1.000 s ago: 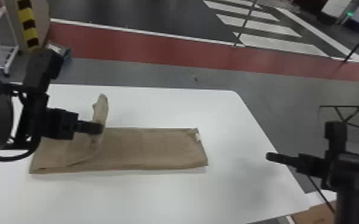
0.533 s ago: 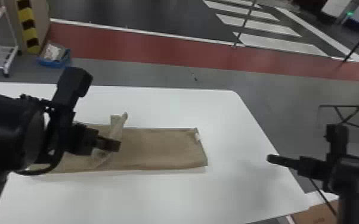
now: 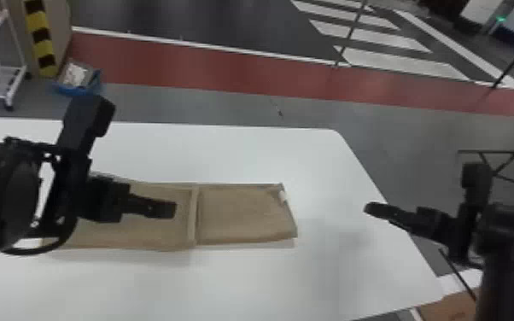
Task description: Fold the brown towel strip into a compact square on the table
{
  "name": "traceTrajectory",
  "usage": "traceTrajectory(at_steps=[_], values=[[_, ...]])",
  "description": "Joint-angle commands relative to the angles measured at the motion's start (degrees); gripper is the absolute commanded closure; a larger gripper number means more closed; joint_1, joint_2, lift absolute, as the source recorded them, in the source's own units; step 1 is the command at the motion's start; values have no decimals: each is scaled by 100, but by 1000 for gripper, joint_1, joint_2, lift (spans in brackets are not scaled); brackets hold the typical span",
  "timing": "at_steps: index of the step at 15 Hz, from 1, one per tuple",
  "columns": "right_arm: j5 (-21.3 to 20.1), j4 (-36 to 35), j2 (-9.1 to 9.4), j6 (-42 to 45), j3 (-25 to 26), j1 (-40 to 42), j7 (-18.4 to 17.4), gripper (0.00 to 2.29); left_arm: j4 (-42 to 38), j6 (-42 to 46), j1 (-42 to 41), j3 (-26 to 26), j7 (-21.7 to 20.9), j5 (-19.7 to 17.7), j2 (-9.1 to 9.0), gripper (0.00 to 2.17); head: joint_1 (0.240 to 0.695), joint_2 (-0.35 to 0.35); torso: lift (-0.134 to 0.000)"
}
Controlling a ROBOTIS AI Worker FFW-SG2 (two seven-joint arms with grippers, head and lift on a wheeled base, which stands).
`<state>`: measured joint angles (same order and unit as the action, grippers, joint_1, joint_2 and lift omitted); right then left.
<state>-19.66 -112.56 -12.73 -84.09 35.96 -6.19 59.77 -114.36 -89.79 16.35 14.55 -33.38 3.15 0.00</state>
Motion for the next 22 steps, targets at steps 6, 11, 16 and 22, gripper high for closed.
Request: traceTrajectory(at_steps=[6, 11, 16, 22], values=[[-56, -1128, 1062, -599, -1803, -128, -686, 127, 204, 1424, -668, -1982, -125, -948, 651, 33, 695, -335, -124], [-82, -1014, 1278, -599, -2822, -119, -1099, 140, 678, 2848, -1116, -2817, -134, -1510, 1292, 36, 695, -34, -124], [-108, -161, 1278, 415, -3236, -260, -1372, 225, 872, 3234, -1362, -2888, -186, -1607, 1345, 39, 695, 76, -124], [-12, 436, 1278, 1083, -3754, -418, -1381, 225, 898, 3287, -1477, -2888, -221, -1633, 1292, 39, 695, 107, -124]])
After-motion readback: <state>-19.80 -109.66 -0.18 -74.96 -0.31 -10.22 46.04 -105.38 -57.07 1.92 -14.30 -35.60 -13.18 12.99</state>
